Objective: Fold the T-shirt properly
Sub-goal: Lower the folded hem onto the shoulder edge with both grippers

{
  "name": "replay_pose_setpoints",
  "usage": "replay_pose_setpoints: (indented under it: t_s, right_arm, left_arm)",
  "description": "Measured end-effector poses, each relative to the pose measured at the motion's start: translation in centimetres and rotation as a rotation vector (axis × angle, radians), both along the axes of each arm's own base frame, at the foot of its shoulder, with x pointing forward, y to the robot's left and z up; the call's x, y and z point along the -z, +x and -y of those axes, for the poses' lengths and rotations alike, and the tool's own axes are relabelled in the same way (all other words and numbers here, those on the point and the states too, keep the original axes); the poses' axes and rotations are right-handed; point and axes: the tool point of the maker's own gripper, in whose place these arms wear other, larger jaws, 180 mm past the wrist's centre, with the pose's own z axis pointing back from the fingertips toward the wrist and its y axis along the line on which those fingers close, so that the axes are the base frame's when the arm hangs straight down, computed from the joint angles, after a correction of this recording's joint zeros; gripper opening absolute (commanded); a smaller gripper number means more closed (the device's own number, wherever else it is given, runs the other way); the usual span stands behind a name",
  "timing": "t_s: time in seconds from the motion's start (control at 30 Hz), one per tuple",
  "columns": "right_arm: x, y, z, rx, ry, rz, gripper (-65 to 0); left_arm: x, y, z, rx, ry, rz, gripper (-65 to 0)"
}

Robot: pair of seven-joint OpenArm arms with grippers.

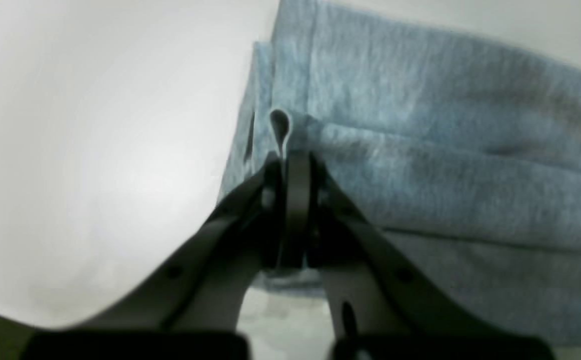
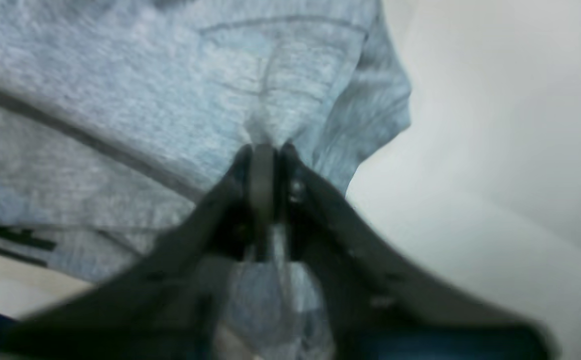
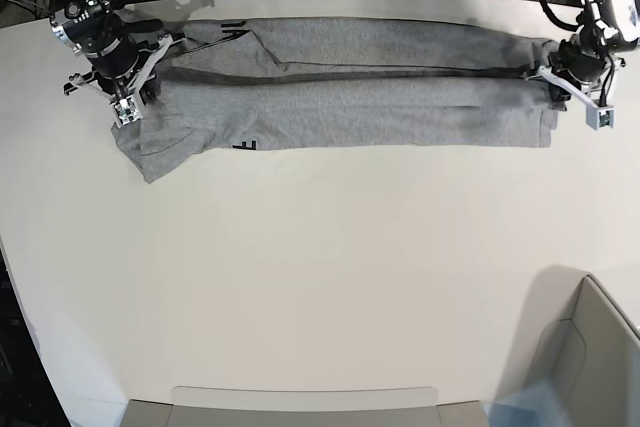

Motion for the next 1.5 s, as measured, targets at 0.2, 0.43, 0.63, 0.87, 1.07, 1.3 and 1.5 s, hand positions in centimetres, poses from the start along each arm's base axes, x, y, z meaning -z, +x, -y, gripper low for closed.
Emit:
replay_pose_setpoints:
  t_s: [0.2,0.43,0.63,0.87,1.07,1.3,1.5]
  right_arm:
    - [0.1,-0.2,0.0,-0.002,-0.001,-0.008,-44.8]
    - [0.1,0.0,0.1,-0.002,-0.002,-0.004,-44.9]
    - [1.2,-0.5,0.5,0.01,0.0,-0.038,-44.9]
    - [1.1,-0.5,0.5,0.01,0.0,-0.037,-44.9]
    - [1.0,-0.4,1.0,0.001,-0.02,-0.037,-44.9]
    - [1.2,-0.5,1.0,0.003,-0.016,-0.044,-44.9]
    - [1.4,-0.8,1.0,0.003,-0.019,-0.053,-44.9]
  left_arm:
    - [0.0,-0.4,-0.1,0.006,0.009,-0.002,-50.9]
    - [0.1,-0.5,-0.5,0.027,0.023,-0.034,-49.0]
    - [0.9,0.6,-1.5,0.024,0.027,-0.052,-48.7]
    - [2.8,0.1,-1.9,-0.005,-0.003,-0.103,-48.7]
    - [5.1,0.2,-0.4,0.029,-0.044,-0.138,-45.9]
    - [6.5,1.1,1.1,0.064,-0.225,-0.109,-45.6]
    - [7.0,0.8,1.7,0.163,-0.255,-0.099,-58.3]
